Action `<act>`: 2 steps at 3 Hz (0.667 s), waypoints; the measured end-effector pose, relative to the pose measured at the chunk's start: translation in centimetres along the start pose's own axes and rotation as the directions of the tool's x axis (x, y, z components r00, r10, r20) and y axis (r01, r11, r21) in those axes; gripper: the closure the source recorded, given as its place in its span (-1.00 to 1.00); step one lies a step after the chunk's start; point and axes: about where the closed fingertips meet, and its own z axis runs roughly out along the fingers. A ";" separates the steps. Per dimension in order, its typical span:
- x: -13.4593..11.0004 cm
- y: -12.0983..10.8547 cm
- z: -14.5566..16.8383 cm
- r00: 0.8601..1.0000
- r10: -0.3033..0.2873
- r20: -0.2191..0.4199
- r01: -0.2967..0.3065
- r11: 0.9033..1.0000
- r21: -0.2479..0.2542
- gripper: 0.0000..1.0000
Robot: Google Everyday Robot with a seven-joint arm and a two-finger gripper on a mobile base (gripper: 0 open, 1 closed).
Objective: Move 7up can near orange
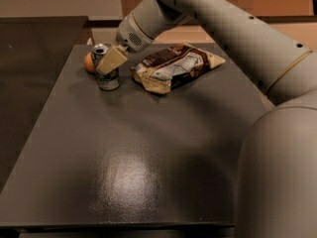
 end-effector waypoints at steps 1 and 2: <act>0.0 0.1 0.2 1.000 -0.001 -0.001 0.001 1.000 -0.005 -1.00; 0.0 0.1 0.2 1.000 -0.001 -0.001 0.001 1.000 -0.005 -1.00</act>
Offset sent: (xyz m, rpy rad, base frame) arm -0.0007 0.0019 -0.0012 -0.0007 0.0023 0.0041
